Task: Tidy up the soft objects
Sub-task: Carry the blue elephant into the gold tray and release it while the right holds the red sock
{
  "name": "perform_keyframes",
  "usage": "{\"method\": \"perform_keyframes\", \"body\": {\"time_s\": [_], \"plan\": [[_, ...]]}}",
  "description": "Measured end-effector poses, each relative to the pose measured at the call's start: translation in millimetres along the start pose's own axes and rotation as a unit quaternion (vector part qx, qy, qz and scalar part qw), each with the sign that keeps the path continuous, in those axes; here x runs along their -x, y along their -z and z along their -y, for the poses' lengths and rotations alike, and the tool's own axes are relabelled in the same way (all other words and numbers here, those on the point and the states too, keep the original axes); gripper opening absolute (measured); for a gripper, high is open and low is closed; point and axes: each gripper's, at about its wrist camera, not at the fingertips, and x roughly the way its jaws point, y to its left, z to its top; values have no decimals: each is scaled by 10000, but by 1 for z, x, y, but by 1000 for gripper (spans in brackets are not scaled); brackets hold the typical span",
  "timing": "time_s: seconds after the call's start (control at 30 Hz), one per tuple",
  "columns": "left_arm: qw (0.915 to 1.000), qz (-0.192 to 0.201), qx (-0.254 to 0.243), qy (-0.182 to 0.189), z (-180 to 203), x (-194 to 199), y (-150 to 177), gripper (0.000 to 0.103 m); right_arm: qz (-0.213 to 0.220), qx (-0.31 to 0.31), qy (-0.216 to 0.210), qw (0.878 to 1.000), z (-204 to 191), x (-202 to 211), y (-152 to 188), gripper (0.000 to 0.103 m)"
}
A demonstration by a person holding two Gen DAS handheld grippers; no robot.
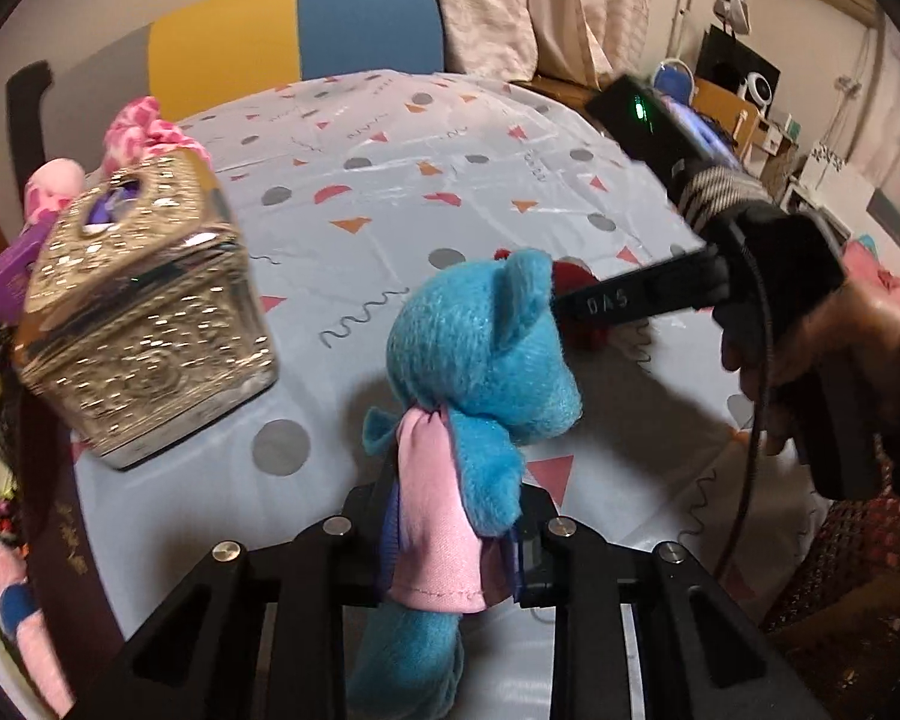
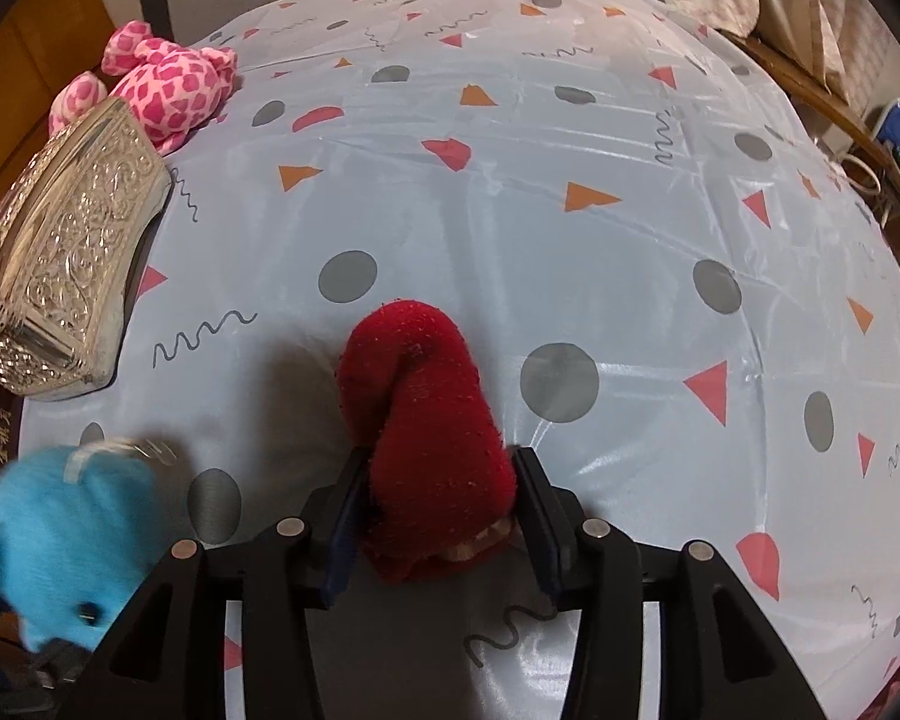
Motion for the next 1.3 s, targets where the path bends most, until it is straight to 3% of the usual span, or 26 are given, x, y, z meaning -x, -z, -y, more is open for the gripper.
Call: {"method": "perform_keyframes", "body": {"time_s": [0.23,0.33,1.3], "plan": [[9995,147,243,-120,-14,24,4,27,34,78,55,9999,-2,-1,0,49],[9991,193,336,-146,-20,32,7,27,36,252,106,9996,-9,-5,-1,54],[9906,668,1192,5,-85,117,42,28,248,651,511,9963,-22,-4,3,52]]}}
